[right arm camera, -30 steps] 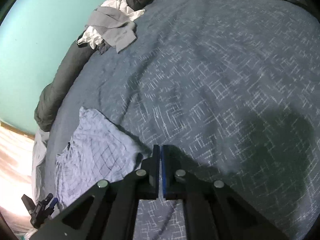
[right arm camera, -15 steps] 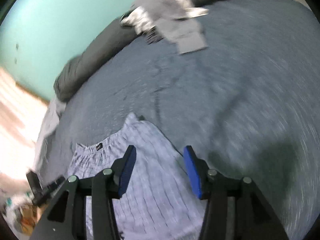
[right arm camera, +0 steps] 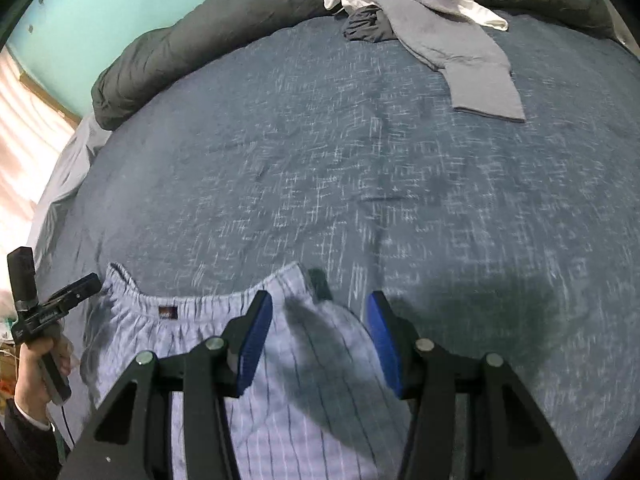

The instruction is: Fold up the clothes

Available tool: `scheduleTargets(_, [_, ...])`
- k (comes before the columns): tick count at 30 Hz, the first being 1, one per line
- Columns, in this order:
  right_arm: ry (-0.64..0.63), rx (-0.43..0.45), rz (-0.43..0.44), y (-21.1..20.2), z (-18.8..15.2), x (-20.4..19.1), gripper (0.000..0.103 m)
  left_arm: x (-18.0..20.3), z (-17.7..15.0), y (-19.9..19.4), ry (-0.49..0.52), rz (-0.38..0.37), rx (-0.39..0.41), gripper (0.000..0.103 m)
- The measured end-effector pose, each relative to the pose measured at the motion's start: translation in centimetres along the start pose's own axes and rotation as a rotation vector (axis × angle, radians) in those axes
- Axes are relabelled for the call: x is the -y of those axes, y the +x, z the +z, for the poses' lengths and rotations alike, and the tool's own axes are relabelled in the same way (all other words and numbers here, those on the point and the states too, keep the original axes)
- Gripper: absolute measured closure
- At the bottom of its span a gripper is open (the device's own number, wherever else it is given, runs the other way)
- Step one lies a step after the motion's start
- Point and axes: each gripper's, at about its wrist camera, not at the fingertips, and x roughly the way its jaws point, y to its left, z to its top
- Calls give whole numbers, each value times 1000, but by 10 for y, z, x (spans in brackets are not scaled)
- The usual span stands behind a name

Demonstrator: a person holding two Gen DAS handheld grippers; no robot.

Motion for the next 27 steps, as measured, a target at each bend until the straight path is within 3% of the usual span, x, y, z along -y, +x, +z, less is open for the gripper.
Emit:
scheduleTargets(3, [-23, -6, -14, 11, 3, -3, 53, 5, 1, 5, 46, 7, -6, 32])
scheduleTargets(8, [-93, 27, -21, 16, 3, -14, 55, 9, 1, 11, 48, -8, 8, 60])
scheduleTargets(9, [-101, 30, -18, 17, 2, -16, 67, 8, 1, 12, 44, -10, 8, 68])
scheduleTargets(12, [-125, 30, -11, 19, 1, -18, 89, 6, 1, 16, 32, -26, -3, 83])
scheduleTargets(16, [-128, 41, 6, 18, 0, -15, 95, 12, 4, 11, 52, -24, 21, 90])
scheduleTargets(20, [-126, 107, 30, 5, 2, -13, 97, 14, 16, 0, 43, -22, 60, 92])
scheduleTargets(27, [-130, 120, 23, 7, 18, -9, 97, 17, 39, 8, 39, 0, 49, 95])
